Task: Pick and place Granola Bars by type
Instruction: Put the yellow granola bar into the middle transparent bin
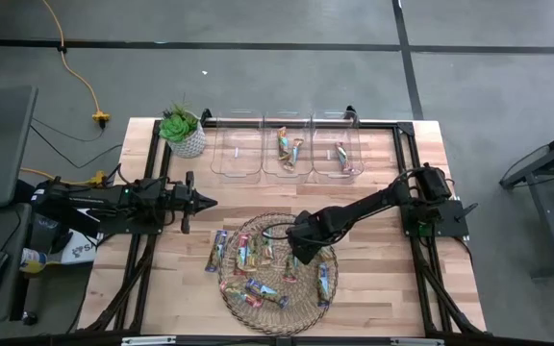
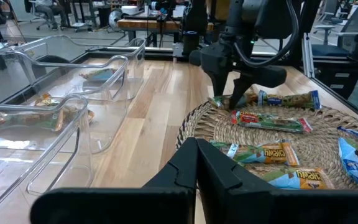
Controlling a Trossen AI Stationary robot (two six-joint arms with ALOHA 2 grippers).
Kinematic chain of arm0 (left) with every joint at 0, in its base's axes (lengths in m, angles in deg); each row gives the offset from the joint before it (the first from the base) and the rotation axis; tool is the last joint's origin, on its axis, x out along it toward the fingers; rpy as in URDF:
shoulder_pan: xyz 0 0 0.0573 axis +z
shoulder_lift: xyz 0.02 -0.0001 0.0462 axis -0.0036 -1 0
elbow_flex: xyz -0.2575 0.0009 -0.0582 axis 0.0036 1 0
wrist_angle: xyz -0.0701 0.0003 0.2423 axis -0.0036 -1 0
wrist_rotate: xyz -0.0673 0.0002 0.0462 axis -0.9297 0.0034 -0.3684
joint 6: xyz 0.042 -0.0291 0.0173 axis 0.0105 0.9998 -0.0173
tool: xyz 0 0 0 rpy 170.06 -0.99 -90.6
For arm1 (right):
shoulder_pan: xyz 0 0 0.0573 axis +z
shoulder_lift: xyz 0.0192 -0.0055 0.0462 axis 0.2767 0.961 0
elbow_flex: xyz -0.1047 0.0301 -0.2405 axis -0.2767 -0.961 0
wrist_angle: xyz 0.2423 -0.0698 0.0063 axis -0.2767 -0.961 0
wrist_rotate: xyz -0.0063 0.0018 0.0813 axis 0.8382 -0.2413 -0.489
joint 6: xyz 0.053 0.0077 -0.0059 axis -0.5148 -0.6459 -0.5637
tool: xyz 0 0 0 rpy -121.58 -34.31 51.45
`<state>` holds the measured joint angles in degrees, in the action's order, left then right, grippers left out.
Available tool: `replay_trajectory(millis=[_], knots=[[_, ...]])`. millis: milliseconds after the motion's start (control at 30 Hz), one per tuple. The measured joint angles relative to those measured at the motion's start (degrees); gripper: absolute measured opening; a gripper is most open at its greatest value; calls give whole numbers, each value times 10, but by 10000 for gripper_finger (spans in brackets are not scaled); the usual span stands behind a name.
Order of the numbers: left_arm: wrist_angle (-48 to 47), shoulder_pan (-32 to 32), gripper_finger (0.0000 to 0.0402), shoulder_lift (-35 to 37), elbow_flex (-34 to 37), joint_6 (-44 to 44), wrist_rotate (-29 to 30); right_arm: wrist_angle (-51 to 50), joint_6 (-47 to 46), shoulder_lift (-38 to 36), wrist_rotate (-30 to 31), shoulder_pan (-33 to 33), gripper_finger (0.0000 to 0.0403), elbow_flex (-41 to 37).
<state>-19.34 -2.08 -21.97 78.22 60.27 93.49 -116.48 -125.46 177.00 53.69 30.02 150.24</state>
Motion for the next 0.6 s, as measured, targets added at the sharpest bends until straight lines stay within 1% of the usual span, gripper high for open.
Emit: replay_trajectory(millis=[200,333,433,600], knots=[[0,0,1,0,0,0,0,-7,0,0,-2,-1,89,0],[0,0,1,0,0,0,0,-9,1,0,-7,-1,65,0],[0,0,1,0,0,0,0,-9,2,0,-11,-1,56,0],[0,0,1,0,0,0,0,-10,1,-1,-29,-2,56,0]])
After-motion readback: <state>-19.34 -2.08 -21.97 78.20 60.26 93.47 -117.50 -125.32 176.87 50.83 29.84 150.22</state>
